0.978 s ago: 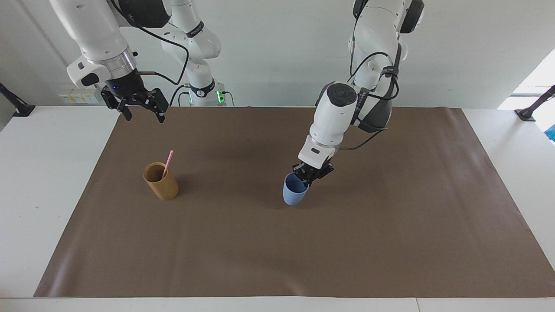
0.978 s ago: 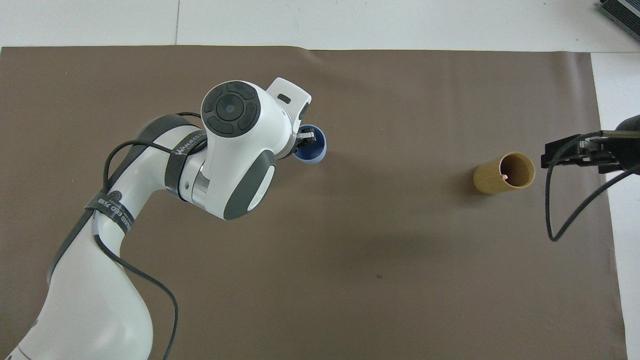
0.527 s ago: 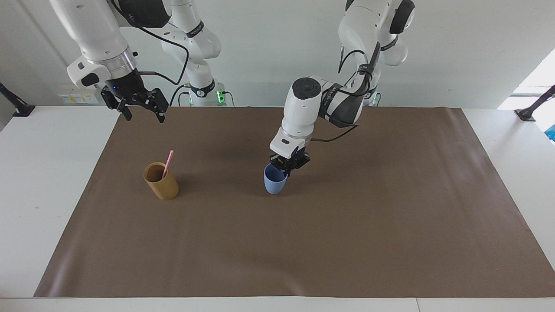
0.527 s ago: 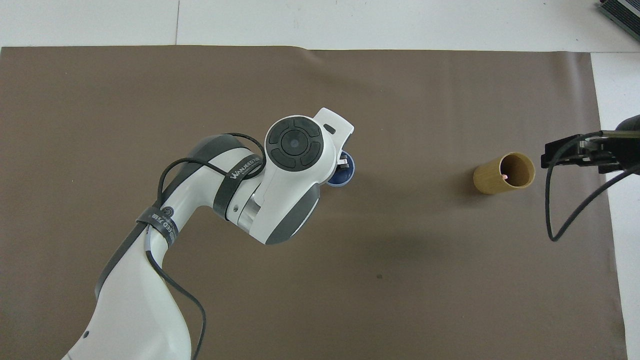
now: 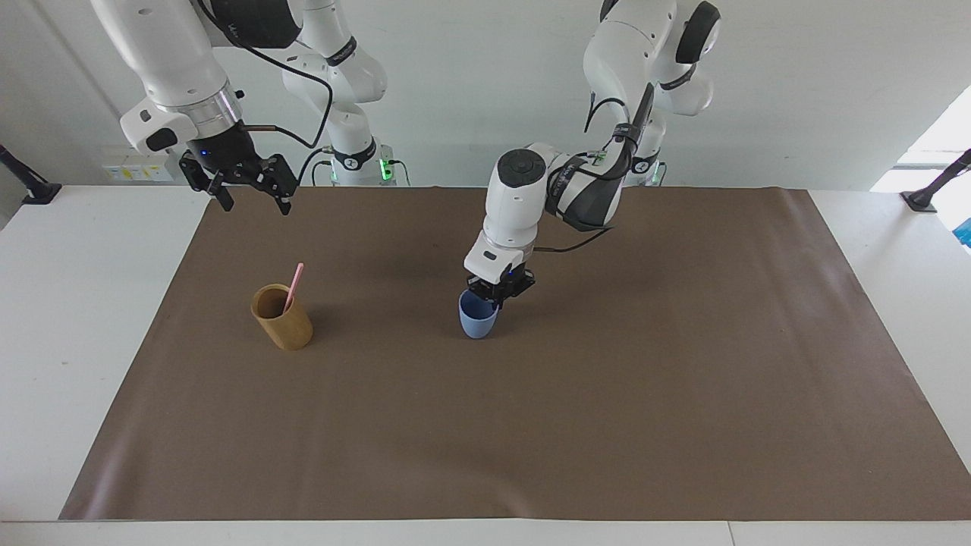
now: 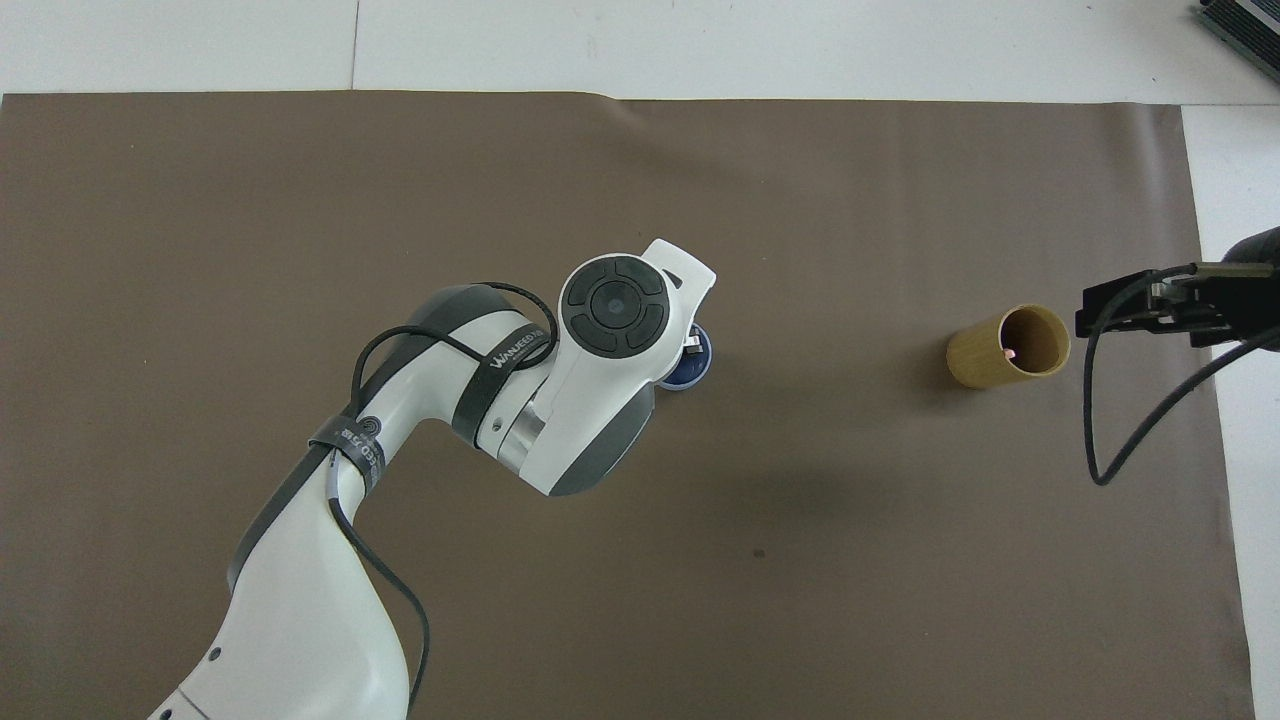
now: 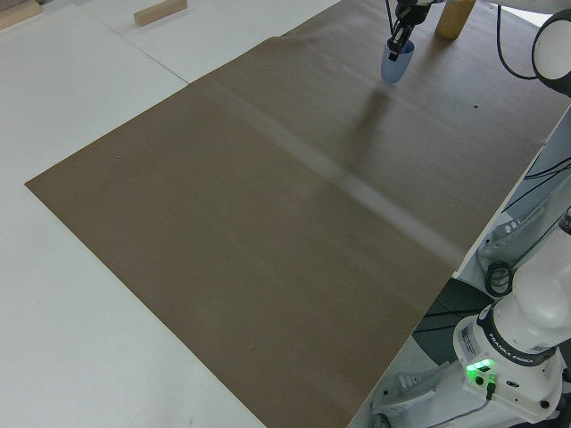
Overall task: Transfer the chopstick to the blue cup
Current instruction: 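Carry the blue cup with the left gripper toward the mat's center and release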
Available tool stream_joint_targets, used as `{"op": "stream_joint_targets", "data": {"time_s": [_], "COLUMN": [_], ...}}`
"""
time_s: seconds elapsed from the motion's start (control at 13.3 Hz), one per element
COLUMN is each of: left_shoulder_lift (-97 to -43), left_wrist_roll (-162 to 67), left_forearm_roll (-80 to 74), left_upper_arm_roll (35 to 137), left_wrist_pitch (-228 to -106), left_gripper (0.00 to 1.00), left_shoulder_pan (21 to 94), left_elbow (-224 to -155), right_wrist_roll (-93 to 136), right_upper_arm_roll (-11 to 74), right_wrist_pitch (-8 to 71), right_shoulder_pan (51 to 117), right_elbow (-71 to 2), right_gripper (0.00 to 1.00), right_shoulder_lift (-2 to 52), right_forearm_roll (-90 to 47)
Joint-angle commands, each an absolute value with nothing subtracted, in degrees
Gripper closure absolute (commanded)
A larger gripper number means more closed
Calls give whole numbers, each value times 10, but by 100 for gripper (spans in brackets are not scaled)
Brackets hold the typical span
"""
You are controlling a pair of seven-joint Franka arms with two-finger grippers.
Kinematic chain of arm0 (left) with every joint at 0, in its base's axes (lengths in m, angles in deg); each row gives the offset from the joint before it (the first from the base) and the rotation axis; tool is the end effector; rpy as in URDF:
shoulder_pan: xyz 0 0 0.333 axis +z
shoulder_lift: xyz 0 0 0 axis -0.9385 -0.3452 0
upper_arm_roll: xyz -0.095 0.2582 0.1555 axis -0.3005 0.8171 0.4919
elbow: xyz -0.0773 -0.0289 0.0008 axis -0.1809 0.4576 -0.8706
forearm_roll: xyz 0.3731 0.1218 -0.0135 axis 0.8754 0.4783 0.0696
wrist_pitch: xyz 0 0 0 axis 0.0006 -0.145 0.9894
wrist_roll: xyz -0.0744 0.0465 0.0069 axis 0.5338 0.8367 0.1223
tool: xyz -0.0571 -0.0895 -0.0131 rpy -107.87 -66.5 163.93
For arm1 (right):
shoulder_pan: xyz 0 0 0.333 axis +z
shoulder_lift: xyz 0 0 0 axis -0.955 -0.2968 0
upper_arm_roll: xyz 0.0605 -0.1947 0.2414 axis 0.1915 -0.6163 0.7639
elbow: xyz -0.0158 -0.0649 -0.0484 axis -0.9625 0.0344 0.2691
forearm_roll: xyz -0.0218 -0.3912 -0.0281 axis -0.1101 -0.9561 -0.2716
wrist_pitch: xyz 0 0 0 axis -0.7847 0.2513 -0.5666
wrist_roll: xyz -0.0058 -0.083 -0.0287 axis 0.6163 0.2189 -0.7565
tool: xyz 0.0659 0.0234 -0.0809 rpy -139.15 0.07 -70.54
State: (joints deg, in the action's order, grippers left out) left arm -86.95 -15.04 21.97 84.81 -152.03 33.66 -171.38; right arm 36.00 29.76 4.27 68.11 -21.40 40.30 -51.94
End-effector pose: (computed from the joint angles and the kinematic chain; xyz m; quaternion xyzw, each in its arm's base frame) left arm 0.5302 -0.4457 0.3815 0.9961 0.0685 0.0267 0.0495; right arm 0.5541 0.0056 0.6237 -0.9988 0.0494 0.0000 0.0031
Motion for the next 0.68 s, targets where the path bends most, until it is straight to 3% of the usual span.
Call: {"op": "stream_joint_targets", "data": {"time_s": [0.0,0.38,0.6], "left_shoulder_lift": [-868,-830,-789], "left_wrist_roll": [-113,-122,-142], "left_forearm_roll": [227,228,232], "left_upper_arm_roll": [855,855,859], "left_wrist_pitch": [-1552,-1504,-1457], "left_gripper": [0,0,0], "left_shoulder_pan": [330,368,399], "left_elbow": [-1721,-1713,-1714], "right_wrist_roll": [361,365,365], "right_upper_arm_roll": [300,302,303], "right_wrist_pitch": [45,72,129], "right_shoulder_pan": [675,683,708], "right_elbow": [-223,-242,-289], "right_gripper": [0,0,0], "right_shoulder_lift": [412,411,406], "right_forearm_roll": [-519,-546,-589]}}
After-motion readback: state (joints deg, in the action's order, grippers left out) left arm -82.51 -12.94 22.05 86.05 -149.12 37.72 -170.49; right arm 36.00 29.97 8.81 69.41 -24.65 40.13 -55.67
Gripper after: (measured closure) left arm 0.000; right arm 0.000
